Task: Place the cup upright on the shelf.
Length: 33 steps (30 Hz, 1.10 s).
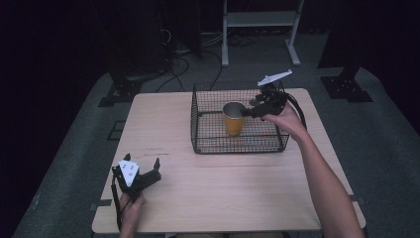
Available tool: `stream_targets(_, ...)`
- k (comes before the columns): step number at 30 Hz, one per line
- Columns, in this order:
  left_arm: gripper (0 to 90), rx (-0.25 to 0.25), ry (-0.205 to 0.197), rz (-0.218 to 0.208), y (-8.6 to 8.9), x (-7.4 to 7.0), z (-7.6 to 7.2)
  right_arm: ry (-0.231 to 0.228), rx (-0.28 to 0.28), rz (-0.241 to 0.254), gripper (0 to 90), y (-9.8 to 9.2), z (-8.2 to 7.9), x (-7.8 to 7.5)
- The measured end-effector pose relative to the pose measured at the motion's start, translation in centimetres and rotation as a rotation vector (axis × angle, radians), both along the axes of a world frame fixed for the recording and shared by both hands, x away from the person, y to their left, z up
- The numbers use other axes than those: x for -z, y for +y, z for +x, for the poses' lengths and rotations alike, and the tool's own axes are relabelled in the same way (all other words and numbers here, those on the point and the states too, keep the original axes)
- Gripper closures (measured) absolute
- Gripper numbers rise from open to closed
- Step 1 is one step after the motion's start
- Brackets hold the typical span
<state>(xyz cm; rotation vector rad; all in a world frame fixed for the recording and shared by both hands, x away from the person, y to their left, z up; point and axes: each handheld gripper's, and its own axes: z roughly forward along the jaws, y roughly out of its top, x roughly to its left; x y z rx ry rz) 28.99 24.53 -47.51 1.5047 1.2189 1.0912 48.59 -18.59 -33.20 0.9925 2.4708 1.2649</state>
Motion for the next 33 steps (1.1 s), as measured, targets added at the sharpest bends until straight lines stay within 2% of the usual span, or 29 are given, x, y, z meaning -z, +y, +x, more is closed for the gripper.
stream_targets(17,0.8,0.003,-0.001,0.003,0.0,0.0,-0.1,-0.002,0.012,0.042,0.0,-3.2,-2.2,0.0)
stream_targets(21,0.8,0.000,-0.003,-0.001,0.0,0.0,0.0,0.007,0.027,0.033,0.0,-3.8,-2.8,0.2)
stream_targets(33,0.8,-0.003,-0.001,-0.007,0.1,0.0,0.0,0.006,0.002,0.039,0.0,-5.0,-4.9,1.1)
